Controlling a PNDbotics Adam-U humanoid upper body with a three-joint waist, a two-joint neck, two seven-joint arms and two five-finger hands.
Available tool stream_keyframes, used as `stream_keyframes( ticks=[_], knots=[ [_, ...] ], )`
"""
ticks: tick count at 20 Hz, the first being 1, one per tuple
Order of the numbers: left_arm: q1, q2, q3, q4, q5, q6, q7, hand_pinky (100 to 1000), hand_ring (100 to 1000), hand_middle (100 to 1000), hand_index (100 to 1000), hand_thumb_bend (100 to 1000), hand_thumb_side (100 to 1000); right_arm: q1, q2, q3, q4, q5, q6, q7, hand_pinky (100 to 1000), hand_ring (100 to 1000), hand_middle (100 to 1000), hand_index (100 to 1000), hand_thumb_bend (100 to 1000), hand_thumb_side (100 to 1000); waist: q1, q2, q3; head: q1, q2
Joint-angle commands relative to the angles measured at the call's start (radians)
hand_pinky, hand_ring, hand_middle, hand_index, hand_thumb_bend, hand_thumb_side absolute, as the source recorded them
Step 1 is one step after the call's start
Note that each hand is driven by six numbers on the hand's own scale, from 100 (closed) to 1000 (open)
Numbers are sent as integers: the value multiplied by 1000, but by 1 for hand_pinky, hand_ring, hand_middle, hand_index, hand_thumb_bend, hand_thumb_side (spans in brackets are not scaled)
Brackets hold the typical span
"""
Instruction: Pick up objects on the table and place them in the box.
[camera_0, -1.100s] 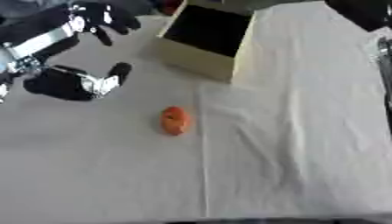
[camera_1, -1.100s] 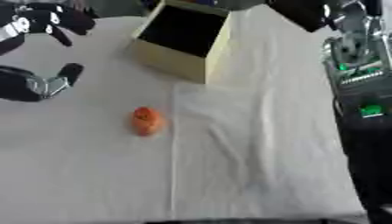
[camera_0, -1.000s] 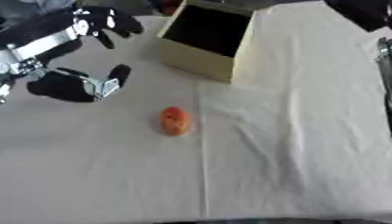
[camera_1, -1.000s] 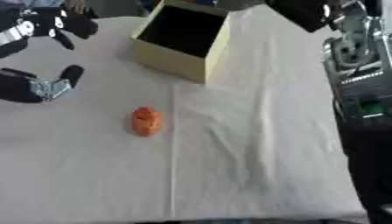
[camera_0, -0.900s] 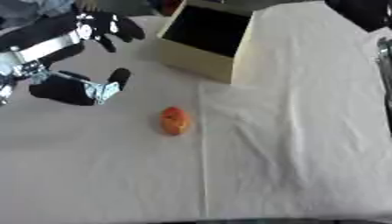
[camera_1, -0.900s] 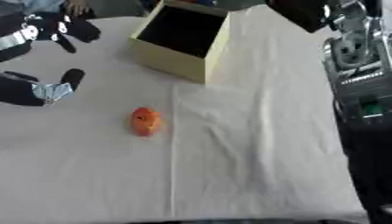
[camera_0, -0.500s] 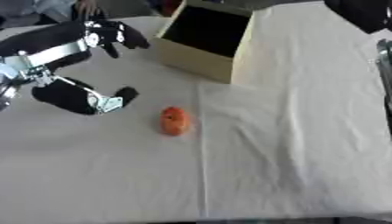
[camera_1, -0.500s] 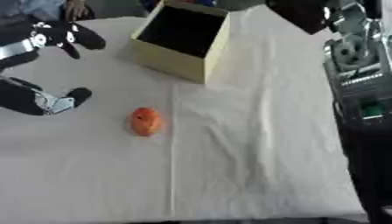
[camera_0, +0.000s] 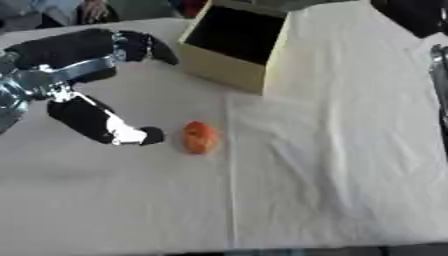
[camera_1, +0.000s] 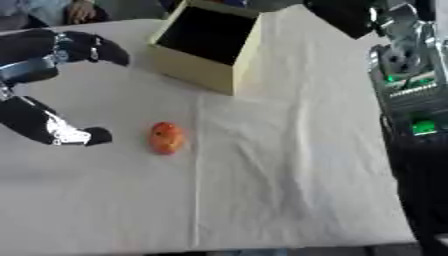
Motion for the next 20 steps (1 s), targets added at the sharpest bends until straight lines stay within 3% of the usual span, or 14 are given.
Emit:
stream_keyframes(
  ticks=[1, 10, 20],
  knots=[
    [-27, -17, -11, 27, -37, 6, -21, 816, 915, 848, 915, 507, 474, -13, -8, -7, -8, -4, 2, 0, 828, 764, 593, 797, 100, 701, -3, -19, 1, -8, 16],
    [-59, -126, -42, 135, -128, -14, -16, 753, 855, 796, 889, 419, 449, -15, -18, -13, -4, -16, 7, -5, 828, 764, 591, 796, 100, 702, -8, -1, 5, -23, 5],
    [-58, -207, -82, 250, -190, -47, -42, 743, 850, 790, 888, 414, 447, -18, -17, -15, -2, -23, 9, -8, 827, 763, 590, 796, 100, 708, -11, 9, 0, -22, -8]
  ],
)
